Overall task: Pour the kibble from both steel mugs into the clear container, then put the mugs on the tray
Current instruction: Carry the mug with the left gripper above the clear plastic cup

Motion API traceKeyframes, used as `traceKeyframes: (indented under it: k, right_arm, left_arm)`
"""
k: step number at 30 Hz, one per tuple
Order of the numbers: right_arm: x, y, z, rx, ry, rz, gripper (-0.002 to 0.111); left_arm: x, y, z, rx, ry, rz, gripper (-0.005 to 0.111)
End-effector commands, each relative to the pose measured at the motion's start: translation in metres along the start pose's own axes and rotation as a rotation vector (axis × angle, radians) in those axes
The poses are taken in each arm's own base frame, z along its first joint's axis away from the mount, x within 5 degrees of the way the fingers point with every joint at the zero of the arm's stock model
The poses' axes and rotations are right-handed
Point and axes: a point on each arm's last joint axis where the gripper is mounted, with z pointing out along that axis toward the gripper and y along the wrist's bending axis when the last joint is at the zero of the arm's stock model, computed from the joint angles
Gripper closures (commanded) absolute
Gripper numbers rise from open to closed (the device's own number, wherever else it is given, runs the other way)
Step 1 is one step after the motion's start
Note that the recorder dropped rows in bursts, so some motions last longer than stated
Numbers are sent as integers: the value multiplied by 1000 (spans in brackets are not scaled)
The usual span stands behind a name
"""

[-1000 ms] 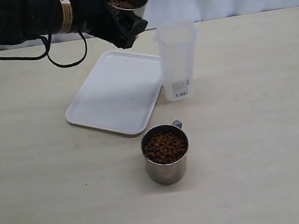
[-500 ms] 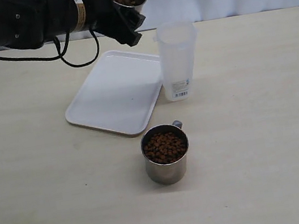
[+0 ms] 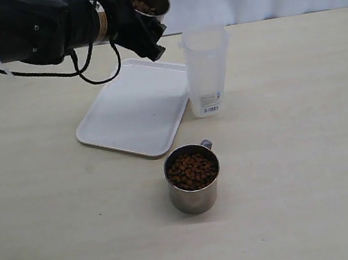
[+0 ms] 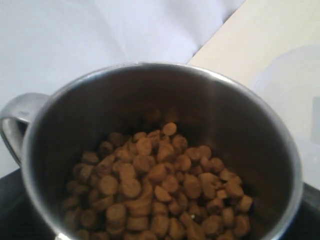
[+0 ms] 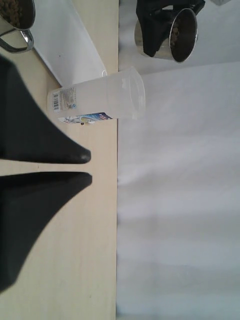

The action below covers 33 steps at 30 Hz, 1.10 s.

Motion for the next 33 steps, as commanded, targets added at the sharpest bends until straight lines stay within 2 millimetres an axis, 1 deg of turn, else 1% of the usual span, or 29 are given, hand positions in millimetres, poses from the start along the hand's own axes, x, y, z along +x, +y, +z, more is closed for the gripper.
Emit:
traceKeyframes:
  k: [1,3,5,7,14,16,19,28,33]
  right_arm:
    - [1,0,0,0,-4,-6,103]
    - [1,0,0,0,-4,-6,103]
    - [1,0,0,0,-4,-6,103]
    - [1,0,0,0,-4,-6,103]
    - [1,0,0,0,-4,-6,103]
    - [1,0,0,0,-4,-6,103]
    - [1,0,0,0,-4,-6,103]
    - [1,0,0,0,-4,-6,103]
    - [1,0,0,0,-4,-6,103]
  left_arm:
    - [-1,-2,4,-79,28,47,107]
    - [-7,-5,3,-91,20,70,107]
    - [-16,-3,3,-94,-8,63,107]
    - [-20,-1,2,-97,-22,58,107]
    - [-19,3,1,-161,20,139,107]
    - [-22,0,-1,-212,46,199,107]
    - [-24,-6,-2,-214,57,234,107]
    - [-24,-8,-3,-217,73,176,107]
    - [-27,-13,-4,-220,78,200,107]
